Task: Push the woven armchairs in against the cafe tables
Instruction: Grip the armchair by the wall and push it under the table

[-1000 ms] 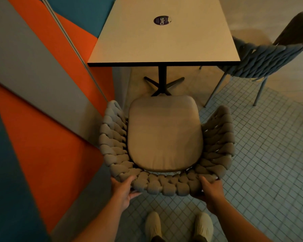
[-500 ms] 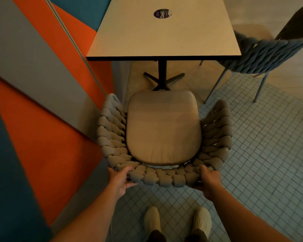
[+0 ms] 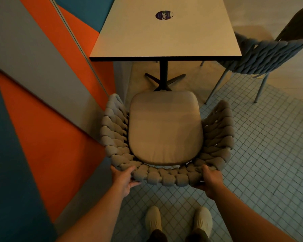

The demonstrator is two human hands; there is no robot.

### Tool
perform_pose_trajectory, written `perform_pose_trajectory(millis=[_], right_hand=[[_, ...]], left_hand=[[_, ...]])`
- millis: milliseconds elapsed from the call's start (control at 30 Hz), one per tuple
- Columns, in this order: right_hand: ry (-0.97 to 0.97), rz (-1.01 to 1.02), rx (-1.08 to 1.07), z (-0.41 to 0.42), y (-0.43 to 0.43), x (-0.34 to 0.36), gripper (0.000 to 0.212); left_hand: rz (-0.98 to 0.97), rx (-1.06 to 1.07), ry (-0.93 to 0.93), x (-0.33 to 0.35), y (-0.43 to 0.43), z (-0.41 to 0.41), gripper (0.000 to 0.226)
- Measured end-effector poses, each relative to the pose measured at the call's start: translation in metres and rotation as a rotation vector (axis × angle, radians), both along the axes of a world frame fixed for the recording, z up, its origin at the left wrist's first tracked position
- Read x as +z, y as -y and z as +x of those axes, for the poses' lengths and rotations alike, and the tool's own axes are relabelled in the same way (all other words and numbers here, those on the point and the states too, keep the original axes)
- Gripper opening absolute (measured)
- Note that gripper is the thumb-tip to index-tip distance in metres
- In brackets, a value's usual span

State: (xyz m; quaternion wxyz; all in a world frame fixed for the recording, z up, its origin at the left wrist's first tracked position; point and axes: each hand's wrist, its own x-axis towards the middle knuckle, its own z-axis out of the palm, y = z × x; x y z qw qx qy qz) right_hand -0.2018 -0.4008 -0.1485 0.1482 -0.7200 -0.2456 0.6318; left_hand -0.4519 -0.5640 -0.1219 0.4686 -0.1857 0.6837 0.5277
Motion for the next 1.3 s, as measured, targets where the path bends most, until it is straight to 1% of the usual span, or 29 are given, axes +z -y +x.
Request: perform_pose_trajectory(millis=[167,300,367,433,467,533,567,633,667,700,767,900,967,1067,1167,1300], right_hand=[[0.002,-0.028,-0.001,0.001,-0.001,-0.002,0.040],[0.007,-0.022,-0.005,0.003,-0.001,-0.007,0.042],[0.010,-0.004,0.002,0.004,0.001,-0.006,0.041],[0.028,0.011,0.040,0.006,0.003,0.003,0.037],[0.067,0.022,0.098,0.008,0.004,0.008,0.035],[0.191,0.073,0.279,0.010,0.007,0.022,0.029],[0.250,0.111,0.345,0.012,0.009,0.030,0.029],[0.364,0.202,0.486,0.014,0.011,0.046,0.034],[0.425,0.256,0.597,0.016,0.012,0.055,0.036],[0.481,0.295,0.707,0.017,0.013,0.065,0.036],[0.545,0.344,0.853,0.019,0.015,0.082,0.032],[0.535,0.366,1.137,0.020,0.018,0.110,0.032],[0.495,0.393,1.188,0.020,0.021,0.116,0.029],[0.460,0.394,1.214,0.023,0.026,0.127,0.035],[0.451,0.404,1.244,0.029,0.031,0.138,0.039],[0.471,0.371,1.184,0.043,0.032,0.146,0.044]], left_hand=[[-0.009,0.009,-0.017,0.001,-0.001,0.003,0.099],[-0.016,0.024,-0.020,0.001,0.000,0.004,0.096],[-0.024,-0.002,-0.038,0.002,0.002,0.003,0.093],[-0.081,-0.053,-0.091,0.007,0.003,0.003,0.088],[-0.136,-0.093,-0.153,0.011,0.004,0.003,0.083],[-0.267,-0.238,-0.311,0.021,0.003,0.005,0.076],[-0.331,-0.342,-0.384,0.028,0.004,0.006,0.079],[-0.400,-0.542,-0.478,0.046,0.002,0.009,0.082],[-0.405,-0.634,-0.509,0.056,0.001,0.011,0.078],[-0.398,-0.733,-0.529,0.064,0.000,0.012,0.073],[-0.406,-0.958,-0.544,0.082,-0.002,0.018,0.063],[-0.386,-1.277,-0.514,0.104,-0.012,0.028,0.045],[-0.370,-1.399,-0.505,0.115,-0.020,0.035,0.033],[-0.331,-1.504,-0.533,0.128,-0.034,0.046,0.042],[-0.291,-1.587,-0.593,0.138,-0.048,0.055,0.046],[-0.252,-1.684,-0.643,0.148,-0.066,0.069,0.049]])
